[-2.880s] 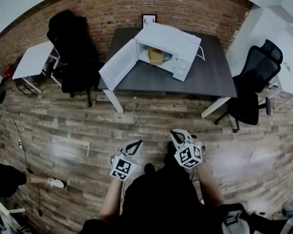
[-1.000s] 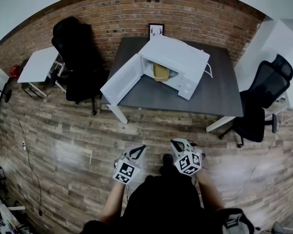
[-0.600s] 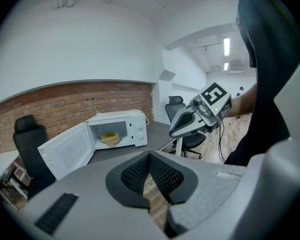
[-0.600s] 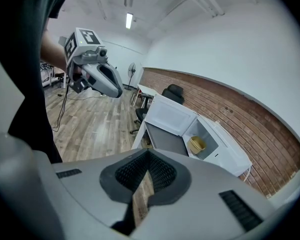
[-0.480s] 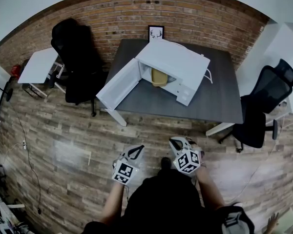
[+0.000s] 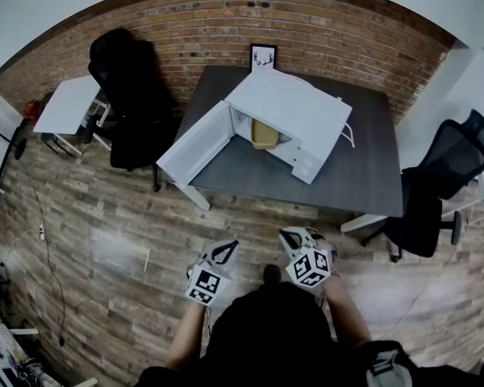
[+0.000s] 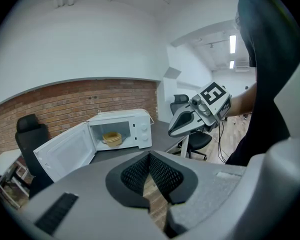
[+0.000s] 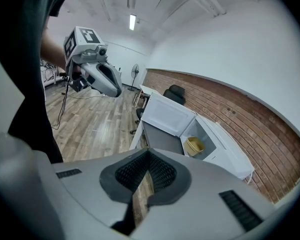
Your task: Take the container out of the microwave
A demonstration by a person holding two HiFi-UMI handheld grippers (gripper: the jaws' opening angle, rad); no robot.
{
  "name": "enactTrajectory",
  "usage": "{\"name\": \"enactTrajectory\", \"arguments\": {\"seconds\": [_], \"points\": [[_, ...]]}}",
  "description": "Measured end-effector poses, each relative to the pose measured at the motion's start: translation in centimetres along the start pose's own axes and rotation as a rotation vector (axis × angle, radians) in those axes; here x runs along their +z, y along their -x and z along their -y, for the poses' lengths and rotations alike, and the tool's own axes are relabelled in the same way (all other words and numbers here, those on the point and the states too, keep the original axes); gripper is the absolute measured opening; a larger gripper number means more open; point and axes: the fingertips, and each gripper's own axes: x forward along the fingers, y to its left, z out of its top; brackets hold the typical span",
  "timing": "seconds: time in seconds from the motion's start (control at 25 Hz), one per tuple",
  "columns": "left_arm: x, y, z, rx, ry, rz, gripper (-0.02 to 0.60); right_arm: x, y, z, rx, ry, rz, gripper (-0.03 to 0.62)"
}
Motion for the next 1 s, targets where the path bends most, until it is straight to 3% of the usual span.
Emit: {"name": "enactTrajectory", "arguments": {"seconds": [1.0], "points": [[3.5, -8.4, 0.7, 0.039, -0.015, -0.013, 0.002, -5.1, -0.3, 7.1, 0.039, 0.031, 0.024, -0.002]]}}
